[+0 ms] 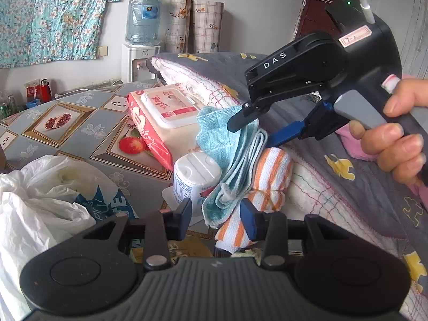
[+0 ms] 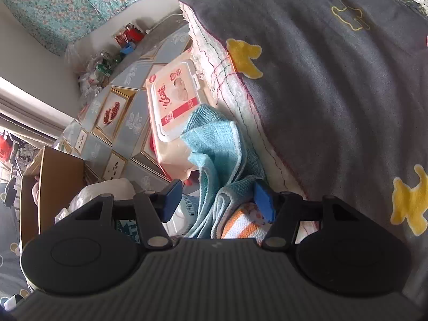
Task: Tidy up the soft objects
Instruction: 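Reach the right tool to the blue towel on the bed, then grasp the blue towel with the right tool and lift it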
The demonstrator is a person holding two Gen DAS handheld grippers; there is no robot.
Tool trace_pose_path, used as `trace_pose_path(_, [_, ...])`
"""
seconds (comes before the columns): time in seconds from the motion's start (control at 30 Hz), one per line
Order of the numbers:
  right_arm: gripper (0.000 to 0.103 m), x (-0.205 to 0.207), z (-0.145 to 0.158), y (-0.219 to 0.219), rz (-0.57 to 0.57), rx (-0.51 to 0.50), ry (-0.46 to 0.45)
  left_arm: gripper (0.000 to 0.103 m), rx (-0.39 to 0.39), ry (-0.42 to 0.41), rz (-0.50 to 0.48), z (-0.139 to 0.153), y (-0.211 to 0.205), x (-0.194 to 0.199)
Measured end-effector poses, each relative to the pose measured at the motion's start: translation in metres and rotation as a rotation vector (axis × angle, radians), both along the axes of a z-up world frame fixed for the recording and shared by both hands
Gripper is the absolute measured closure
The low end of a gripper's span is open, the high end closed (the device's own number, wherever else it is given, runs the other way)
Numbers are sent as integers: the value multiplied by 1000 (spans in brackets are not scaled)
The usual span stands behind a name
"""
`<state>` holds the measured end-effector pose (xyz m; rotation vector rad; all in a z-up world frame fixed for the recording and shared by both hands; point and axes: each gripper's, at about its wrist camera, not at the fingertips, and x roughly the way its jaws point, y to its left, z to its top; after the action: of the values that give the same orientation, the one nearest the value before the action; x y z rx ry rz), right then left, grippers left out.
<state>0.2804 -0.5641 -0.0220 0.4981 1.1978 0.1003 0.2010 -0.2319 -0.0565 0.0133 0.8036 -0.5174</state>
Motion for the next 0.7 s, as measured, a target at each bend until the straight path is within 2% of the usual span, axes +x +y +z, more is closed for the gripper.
trace_pose_path(0.13, [45,12,-12,2,15,1,39,62,7,25,5,-11,-5,11])
trace_pose_path(0.27, [50,19,-21,3,11,14,62,62,0,47,13,-18,-12,19])
trace_pose_path(0.37, [61,22,-29,2,-9,17,71,63,-1,49,13,-20,-17,23])
trace_pose_path(0.47, [77,22,-37,-1,-30,37,78,65,4,44,17,-21,-22,25])
trace_pose_path(0.57, [86,20,-40,-3,-44,68,63,77,0,56,21,-23,-24,27])
trace_pose_path(0.6, [88,18,-39,-3,-49,76,53,88,3,54,22,-23,-25,27])
trace_pose_path(0.63, [88,17,-36,-2,-51,81,40,93,7,53,22,-23,-26,27])
trace_pose_path(0.7, [89,13,-30,-1,-49,85,16,96,1,43,27,-21,-25,25])
